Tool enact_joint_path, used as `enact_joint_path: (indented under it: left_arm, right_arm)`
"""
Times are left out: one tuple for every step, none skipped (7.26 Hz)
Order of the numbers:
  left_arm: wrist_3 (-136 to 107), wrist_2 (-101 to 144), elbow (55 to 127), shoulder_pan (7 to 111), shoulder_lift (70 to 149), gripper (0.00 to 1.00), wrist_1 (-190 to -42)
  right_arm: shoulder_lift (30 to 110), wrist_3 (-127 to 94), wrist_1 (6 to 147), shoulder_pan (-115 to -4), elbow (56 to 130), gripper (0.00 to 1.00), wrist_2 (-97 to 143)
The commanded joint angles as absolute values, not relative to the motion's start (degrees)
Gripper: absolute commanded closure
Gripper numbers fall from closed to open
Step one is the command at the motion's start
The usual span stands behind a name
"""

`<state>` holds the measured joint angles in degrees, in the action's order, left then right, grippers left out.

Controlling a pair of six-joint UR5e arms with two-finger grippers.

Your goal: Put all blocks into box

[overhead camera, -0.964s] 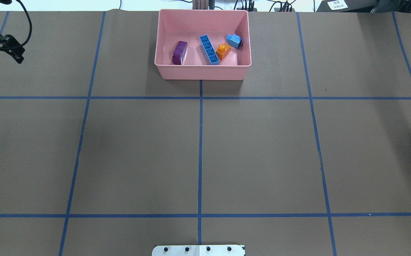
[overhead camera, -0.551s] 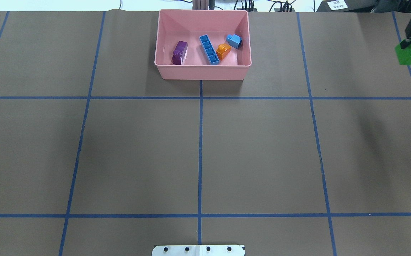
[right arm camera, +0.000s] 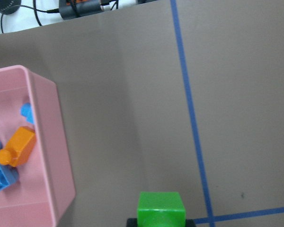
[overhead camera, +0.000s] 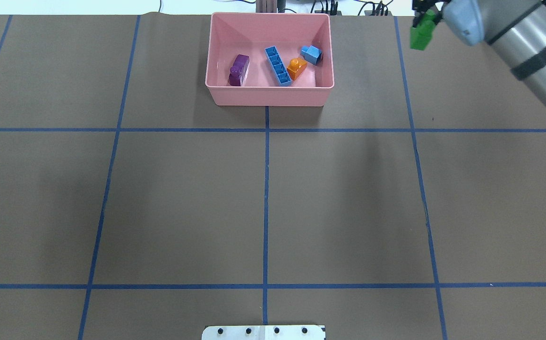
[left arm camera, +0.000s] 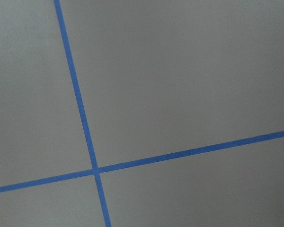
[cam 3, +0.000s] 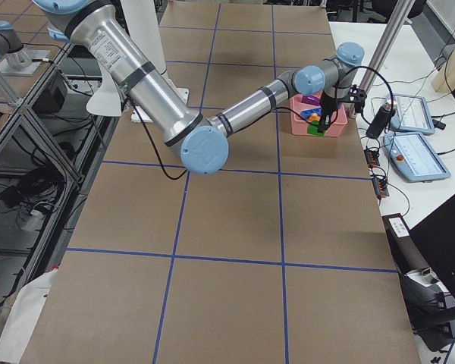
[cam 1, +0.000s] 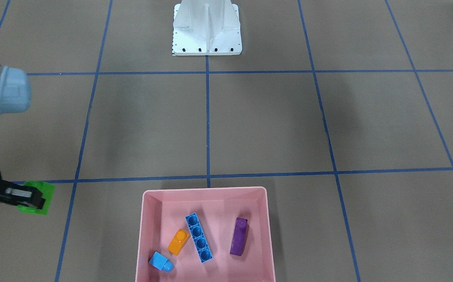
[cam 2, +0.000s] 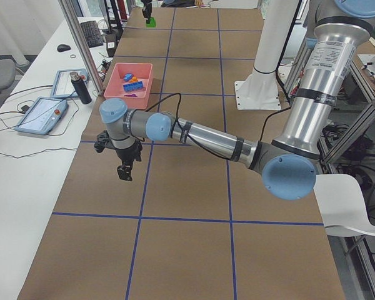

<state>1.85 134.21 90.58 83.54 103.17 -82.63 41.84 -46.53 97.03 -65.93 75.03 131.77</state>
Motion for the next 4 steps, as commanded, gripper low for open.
enact_joint_path:
  left_arm:
    - [2.2, 135.0, 90.6, 84.0, 102.3, 0.00, -82.9]
    - [2.1, 135.0, 90.7, 84.0, 102.3, 0.00, -82.9]
    - [2.1, 135.0, 90.8, 84.0, 102.3, 0.00, -82.9]
    - [2.1, 135.0, 90.8, 84.0, 102.3, 0.00, -82.9]
  right_arm:
    - [31.1, -54.6, 93.2, -59.9, 65.5, 1.00, 126.4]
    - [29.0, -60.8, 83.5, -57.9, 58.6, 1.00, 124.8]
    - [26.5, -64.8, 77.5, -56.0, 52.7, 1.00, 119.7]
    - [24.1, -65.1, 77.1, -54.8, 49.7, 1.00, 117.0]
